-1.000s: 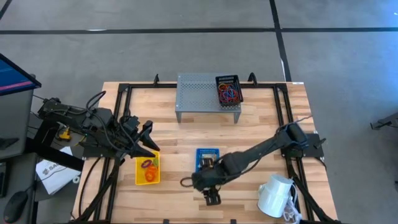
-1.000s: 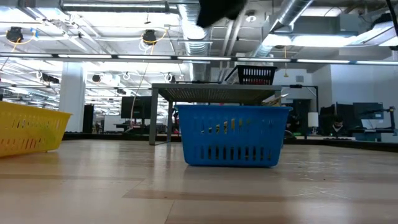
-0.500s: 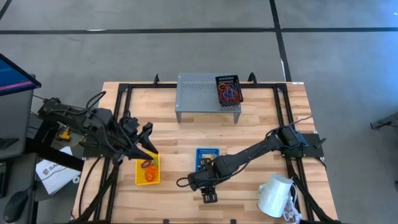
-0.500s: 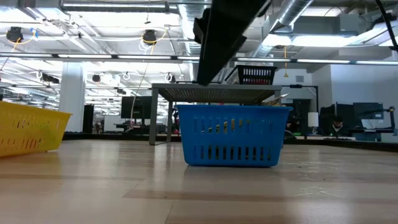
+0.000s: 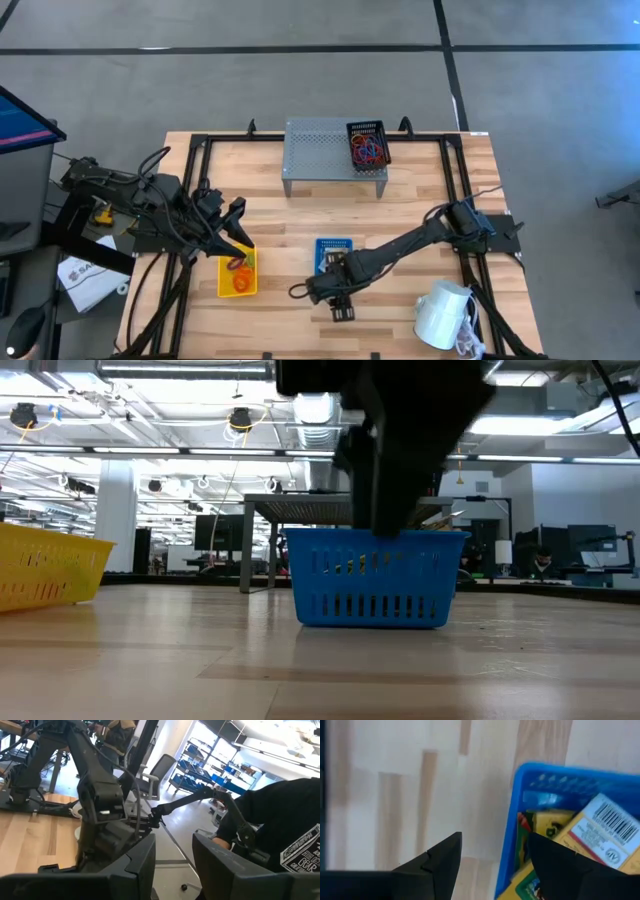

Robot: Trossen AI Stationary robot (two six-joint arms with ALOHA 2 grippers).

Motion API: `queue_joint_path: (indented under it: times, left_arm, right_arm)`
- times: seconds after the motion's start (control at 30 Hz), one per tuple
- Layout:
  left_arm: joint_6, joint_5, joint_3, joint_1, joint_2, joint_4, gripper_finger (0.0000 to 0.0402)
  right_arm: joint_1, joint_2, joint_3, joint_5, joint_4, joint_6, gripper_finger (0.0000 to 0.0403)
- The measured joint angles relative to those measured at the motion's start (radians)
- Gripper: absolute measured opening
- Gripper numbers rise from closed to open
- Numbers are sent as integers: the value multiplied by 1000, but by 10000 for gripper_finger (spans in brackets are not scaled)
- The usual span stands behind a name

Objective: Pick & Place Office Desk Supplies
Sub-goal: Put the blue bin filled with crayon boxes on the shelf

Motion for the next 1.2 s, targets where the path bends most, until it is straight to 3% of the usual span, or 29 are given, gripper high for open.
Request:
queue_joint_path:
  times: [0.53,0.7,0.83,1.0,1.2]
  left_arm:
    - [-7,0,0,0,0,0,123]
    - [-8,-1,0,0,0,1,123]
    - [-8,-1,0,0,0,1,123]
    - [-21,-1,0,0,0,1,123]
    - [-23,-1,0,0,0,1,123]
  right_arm:
    - [-23,0,-124,-3,103,1,213]
    - [-35,-2,-144,-6,132,0,160]
    - [-43,-2,-162,-50,139,1,98]
    - [-40,-1,-169,-33,125,0,16]
    - [-32,-1,-168,-33,119,6,5]
